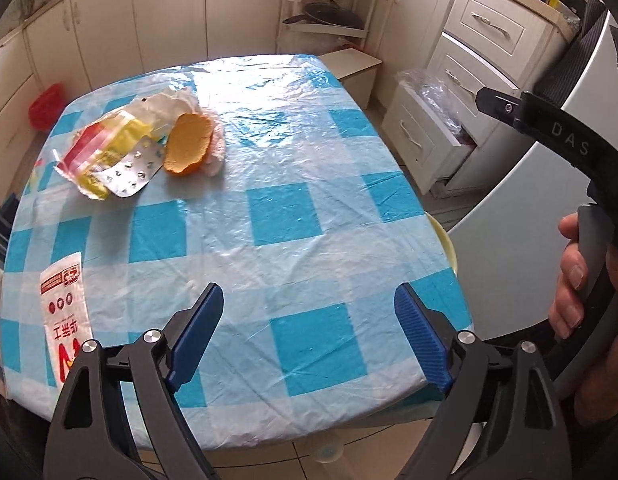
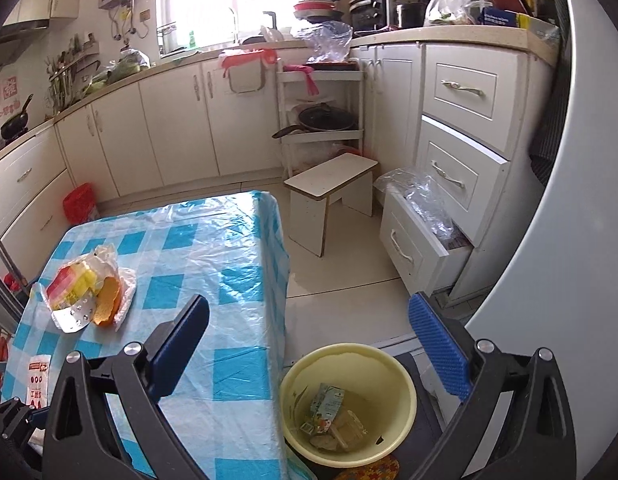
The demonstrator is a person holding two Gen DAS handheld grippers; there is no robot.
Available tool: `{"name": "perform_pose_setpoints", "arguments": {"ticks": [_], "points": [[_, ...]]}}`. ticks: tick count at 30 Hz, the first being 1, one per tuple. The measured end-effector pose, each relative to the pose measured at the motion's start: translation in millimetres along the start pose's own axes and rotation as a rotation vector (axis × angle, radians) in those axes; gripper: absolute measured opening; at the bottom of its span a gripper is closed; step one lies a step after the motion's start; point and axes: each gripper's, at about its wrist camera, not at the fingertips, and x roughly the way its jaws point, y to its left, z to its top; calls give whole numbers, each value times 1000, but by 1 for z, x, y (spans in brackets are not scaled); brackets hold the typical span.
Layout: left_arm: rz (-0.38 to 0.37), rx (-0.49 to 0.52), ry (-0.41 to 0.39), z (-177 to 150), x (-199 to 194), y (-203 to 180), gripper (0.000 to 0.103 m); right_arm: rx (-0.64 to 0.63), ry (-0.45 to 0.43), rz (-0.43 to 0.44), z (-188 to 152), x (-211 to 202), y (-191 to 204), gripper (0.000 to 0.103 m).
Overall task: Collect trash
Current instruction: 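Move both open tools back over the table toward the remaining trash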
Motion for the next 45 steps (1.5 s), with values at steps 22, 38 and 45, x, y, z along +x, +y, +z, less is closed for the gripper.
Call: {"name": "perform_pose_setpoints", "arguments": {"ticks": [22, 38, 45], "points": [[15, -45, 8, -9, 0, 25, 84, -114, 26, 63, 0, 5, 51, 96], [44, -95, 5, -16, -9, 55, 85, -164, 32, 83, 1, 8, 75, 96], [74, -116, -3, -21, -16, 72, 85, -197, 37, 95, -1, 10, 90, 96]]}}
